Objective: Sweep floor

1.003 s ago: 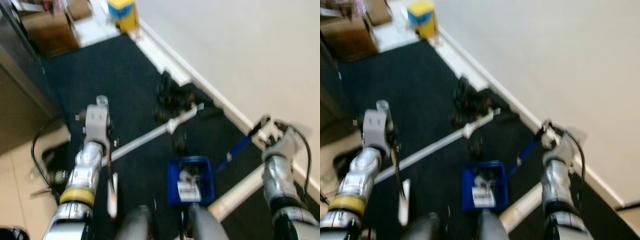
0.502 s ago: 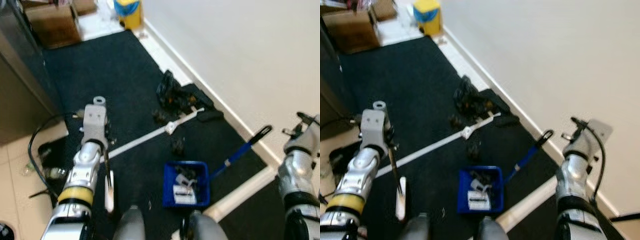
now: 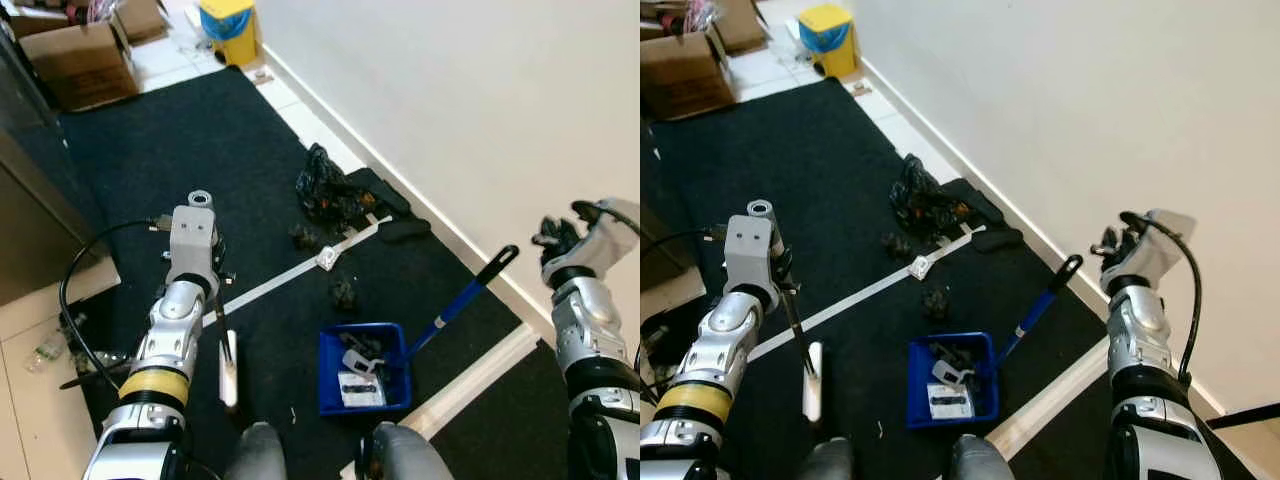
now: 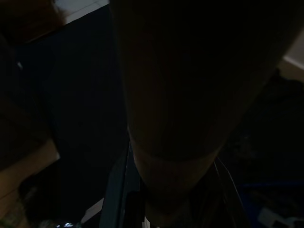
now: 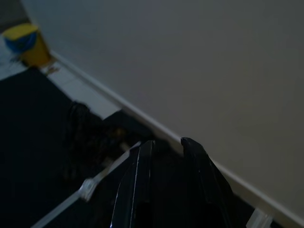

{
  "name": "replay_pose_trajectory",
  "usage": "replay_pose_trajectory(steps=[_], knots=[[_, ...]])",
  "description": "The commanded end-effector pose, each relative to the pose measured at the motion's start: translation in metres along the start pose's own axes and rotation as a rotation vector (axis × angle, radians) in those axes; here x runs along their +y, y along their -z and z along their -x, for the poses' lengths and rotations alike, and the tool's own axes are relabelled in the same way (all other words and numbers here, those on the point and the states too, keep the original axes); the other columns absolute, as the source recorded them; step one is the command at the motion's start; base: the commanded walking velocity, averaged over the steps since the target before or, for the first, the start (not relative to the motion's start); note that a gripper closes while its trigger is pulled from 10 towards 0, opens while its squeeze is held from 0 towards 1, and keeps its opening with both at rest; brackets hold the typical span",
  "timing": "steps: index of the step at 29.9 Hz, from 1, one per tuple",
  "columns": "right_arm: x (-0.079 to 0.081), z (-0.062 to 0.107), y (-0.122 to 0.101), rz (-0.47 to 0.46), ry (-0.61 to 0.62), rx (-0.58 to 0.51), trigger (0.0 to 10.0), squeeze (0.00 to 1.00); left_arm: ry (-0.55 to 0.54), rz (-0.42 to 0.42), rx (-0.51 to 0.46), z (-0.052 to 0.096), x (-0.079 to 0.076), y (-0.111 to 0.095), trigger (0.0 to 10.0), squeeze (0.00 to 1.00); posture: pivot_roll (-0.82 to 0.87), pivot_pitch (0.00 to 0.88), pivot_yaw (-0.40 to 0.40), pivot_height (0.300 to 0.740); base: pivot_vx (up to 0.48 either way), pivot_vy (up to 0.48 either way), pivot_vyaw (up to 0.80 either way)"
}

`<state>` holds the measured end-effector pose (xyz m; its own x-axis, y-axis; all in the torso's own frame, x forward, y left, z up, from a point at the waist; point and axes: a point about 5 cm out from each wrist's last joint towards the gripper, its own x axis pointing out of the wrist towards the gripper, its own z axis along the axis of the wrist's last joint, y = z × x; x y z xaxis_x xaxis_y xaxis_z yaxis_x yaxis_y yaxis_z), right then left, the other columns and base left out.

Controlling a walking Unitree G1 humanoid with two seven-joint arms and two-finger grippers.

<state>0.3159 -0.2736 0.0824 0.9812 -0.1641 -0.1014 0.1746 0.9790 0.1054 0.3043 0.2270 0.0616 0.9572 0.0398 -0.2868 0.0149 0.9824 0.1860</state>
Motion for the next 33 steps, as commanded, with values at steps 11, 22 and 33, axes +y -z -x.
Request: replay_pose_trajectory(steps=[11, 22, 33], knots=[[-0.022, 0.003, -0.025, 0.046, -0.1, -0.036, 10.0, 1.0, 0.007, -0.038, -0.014, 0.0, 0.007, -0.006, 10.0, 0.0, 0.12, 0.084, -0.04, 0.74, 0.0, 0.0, 0.0], [-0.011, 0.006, -0.013, 0.12, -0.318, 0.034, 10.0, 0.63, 0.007, -0.048, -0.024, 0.001, 0.008, -0.008, 10.0, 0.0, 0.13, 0.088, -0.046, 0.74, 0.0, 0.0, 0.0], [-0.004, 0.006, 0.007, 0.277, -0.305, 0.103, 10.0, 0.0, -0.005, -0.048, -0.028, 0.004, 0.009, -0.007, 10.0, 0.0, 0.14, 0.101, -0.061, 0.74, 0.0, 0.0, 0.0]])
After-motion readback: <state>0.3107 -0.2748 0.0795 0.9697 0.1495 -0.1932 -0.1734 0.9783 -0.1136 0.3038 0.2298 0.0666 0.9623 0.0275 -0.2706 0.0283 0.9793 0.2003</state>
